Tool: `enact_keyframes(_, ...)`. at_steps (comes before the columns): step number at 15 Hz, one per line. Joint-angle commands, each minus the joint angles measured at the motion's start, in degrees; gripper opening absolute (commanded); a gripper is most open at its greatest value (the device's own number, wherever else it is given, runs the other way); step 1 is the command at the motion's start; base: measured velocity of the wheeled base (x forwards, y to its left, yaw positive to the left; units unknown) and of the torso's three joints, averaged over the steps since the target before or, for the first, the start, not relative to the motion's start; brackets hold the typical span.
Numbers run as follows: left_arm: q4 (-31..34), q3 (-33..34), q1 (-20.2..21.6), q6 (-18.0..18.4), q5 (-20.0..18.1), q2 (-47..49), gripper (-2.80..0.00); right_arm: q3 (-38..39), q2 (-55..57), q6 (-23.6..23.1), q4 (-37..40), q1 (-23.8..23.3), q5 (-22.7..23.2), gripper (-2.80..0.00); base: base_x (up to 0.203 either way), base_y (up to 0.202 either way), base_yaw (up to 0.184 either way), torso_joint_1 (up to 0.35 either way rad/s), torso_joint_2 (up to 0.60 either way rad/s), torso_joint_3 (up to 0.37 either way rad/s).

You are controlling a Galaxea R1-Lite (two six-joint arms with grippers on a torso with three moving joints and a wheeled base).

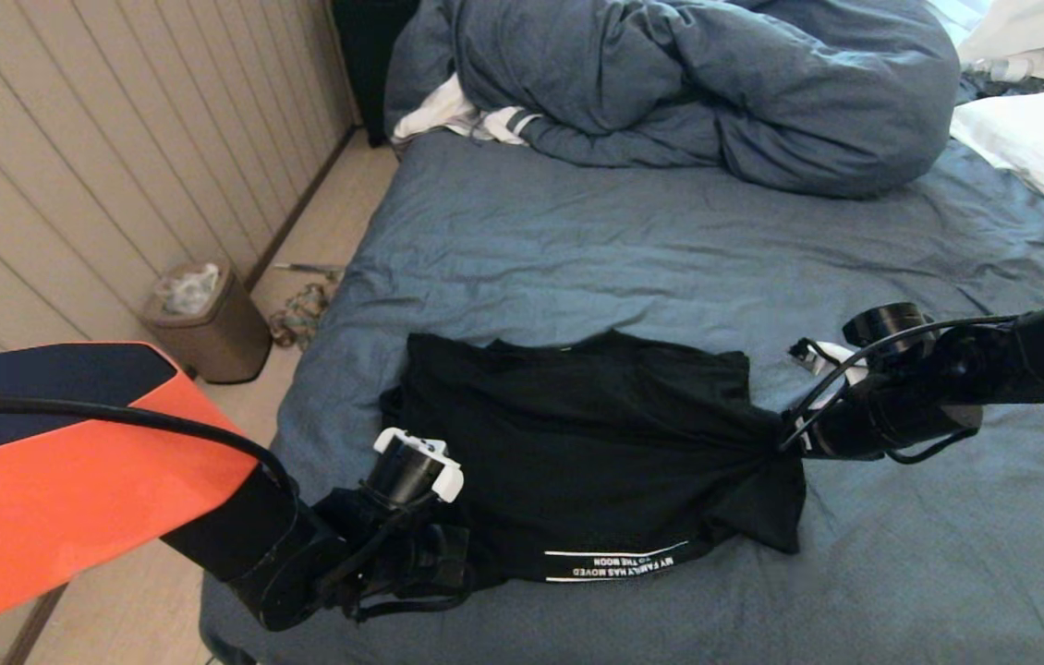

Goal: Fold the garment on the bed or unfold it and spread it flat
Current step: Fold the black T-shirt

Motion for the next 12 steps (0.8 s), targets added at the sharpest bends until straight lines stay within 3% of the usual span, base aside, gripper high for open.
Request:
enact_keyframes(1,-0.13,0.00,-0.01,-0.09,0.13,-0.09,-2.80,-1.24,0.91,-0.17,0.07,-1.40,0.06,-2.80,0.000,0.000,0.000,0.000,0.00,0.000)
enact_keyframes(10,-0.21,-0.09,0.34,-0.16,0.13,-0.80,-2.80,-0.53,0.73,-1.39,0.07,-1.80,0.11,-2.80,0.000,0.000,0.000,0.000,0.00,0.000)
enact_keyframes(11,-0.22,-0.09,0.34,-0.16,0.13,-0.89,-2.80,0.21,0.59,-1.71,0.00,-1.53,0.06,0.00,0.000,0.000,0.000,0.000,0.00,0.000)
enact_keyframes(12,-0.22,-0.09,0.25,-0.16,0.13,-0.98,-2.80,0.53,0.46,-2.49,0.06,-1.41,0.13,0.00,0.000,0.000,0.000,0.000,0.00,0.000)
